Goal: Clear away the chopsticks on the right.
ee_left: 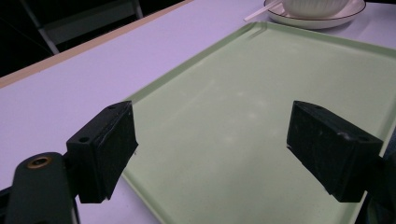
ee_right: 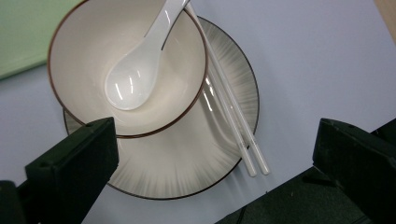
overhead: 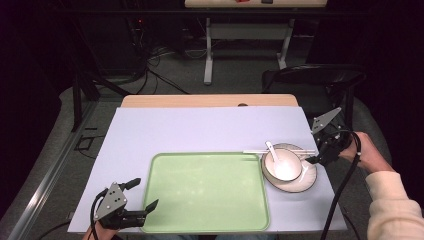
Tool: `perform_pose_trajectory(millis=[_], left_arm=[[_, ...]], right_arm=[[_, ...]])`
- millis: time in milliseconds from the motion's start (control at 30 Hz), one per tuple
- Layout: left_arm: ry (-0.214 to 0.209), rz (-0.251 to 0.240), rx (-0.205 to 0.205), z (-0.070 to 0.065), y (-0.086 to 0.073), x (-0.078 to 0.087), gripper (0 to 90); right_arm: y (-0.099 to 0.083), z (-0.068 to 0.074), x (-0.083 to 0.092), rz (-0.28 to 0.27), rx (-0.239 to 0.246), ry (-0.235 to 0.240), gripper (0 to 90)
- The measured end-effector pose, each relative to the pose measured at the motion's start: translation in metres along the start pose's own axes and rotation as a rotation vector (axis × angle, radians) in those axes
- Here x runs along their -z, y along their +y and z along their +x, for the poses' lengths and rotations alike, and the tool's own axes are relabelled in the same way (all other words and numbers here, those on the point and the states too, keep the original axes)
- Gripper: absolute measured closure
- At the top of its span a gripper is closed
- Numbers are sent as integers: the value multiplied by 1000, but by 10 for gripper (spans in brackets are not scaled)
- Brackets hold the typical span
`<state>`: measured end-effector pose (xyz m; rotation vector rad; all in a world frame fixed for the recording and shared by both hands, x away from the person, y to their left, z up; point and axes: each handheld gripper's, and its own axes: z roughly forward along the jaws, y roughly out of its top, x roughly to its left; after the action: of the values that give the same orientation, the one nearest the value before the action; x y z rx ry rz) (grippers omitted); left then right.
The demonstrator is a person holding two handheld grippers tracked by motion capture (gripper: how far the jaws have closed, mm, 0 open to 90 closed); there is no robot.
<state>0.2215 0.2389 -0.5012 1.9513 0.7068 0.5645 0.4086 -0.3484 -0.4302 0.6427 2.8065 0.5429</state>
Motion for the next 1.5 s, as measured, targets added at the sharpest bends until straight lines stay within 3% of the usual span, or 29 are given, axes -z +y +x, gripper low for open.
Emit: perform_pose_trajectory(millis=[100, 167, 267, 300, 400, 467, 767, 967, 1067, 1100, 1500], left_arm=[[0, 0, 0, 0, 0, 0, 158], [0, 0, -1, 0, 0, 0, 158], [6, -4, 7, 0, 0, 0, 158], [6, -4, 7, 0, 0, 0, 158], [8, -3, 9, 0, 0, 0, 158], [5, -1, 5, 0, 0, 0, 158], [12, -1, 14, 0, -1, 0, 158], [14, 1, 14, 0, 0, 0, 158], [16, -3, 14, 1, -1, 1, 158], [17, -3, 15, 1, -1, 1, 159], [16, 0, 16, 1, -1, 0, 158]], right_arm=[[0, 0, 0, 0, 0, 0, 0], [4, -4, -7, 27, 3, 7, 15], [6, -9, -16, 56, 2, 15, 148], [6, -9, -16, 56, 2, 15, 148], [6, -14, -24, 92, -28, -4, 281], [6, -15, -30, 106, -7, -19, 385], [10, -4, -57, 228, 89, -7, 620], [12, -4, -63, 258, 131, -12, 688], [11, -4, -69, 294, 133, 2, 728], [11, -5, -71, 283, 138, 14, 736], [13, -5, -80, 324, 173, 31, 772]])
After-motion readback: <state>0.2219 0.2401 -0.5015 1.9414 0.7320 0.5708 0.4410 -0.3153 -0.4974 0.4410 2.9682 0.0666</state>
